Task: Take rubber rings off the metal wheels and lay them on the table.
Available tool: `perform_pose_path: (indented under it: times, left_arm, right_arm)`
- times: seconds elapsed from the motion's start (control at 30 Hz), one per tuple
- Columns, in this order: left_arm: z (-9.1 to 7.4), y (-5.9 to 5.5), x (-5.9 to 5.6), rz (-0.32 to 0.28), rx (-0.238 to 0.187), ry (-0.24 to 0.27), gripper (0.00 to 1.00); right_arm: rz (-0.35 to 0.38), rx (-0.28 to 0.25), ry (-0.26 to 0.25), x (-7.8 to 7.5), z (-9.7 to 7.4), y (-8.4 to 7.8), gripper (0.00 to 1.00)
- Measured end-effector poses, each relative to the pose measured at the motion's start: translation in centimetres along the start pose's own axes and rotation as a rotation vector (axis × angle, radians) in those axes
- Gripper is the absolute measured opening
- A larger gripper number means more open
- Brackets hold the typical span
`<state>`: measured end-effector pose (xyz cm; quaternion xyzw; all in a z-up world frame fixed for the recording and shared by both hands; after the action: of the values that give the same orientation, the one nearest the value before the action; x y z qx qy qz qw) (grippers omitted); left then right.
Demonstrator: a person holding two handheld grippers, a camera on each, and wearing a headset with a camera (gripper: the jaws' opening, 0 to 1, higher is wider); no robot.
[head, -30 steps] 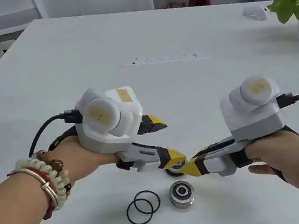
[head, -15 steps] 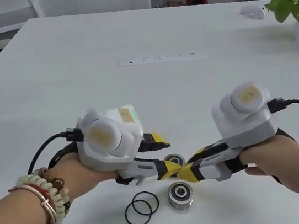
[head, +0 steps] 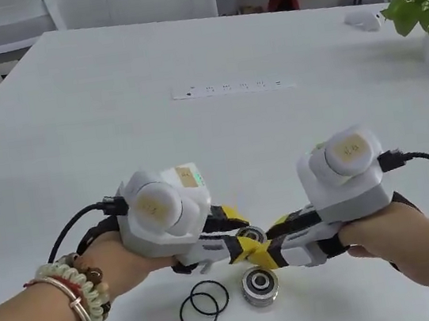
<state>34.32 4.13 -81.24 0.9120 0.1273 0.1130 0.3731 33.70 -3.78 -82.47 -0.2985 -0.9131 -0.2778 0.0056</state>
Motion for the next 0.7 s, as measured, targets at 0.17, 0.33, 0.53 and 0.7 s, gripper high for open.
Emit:
perform_pose_path:
  times: [0.17, 0.33, 0.53, 0.7]
  left_arm:
    - [0.11, 0.00, -0.09, 0.005, 0.005, -0.001, 0.13]
    - [0.11, -0.02, -0.04, 0.010, 0.003, 0.007, 0.12]
    - [0.05, -0.10, -0.03, 0.003, -0.001, 0.006, 0.12]
    - [0.02, -0.14, -0.02, -0.002, -0.004, 0.005, 0.12]
  right_arm:
    - [-0.018, 0.007, -0.012, -0.05, 0.07, -0.04, 0.23]
    - [-0.036, 0.003, -0.018, -0.04, -0.08, -0.03, 0.22]
    - [-0.055, 0.010, -0.024, -0.07, -0.18, -0.16, 0.20]
    - [-0.063, 0.013, -0.025, -0.05, -0.26, -0.19, 0.19]
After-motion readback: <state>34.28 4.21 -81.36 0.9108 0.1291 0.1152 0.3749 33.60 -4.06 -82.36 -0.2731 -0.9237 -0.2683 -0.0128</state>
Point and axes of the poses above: the centre of the closed fingertips' face, and the gripper's own axes: z roughly forward along the fingers, x roughly to its left, y roughly out of its top, the point moved 6 cm from there along -z, roughly backward along the fingers, and after that the axes turned 14 degrees about x, right-handed, at the moved point
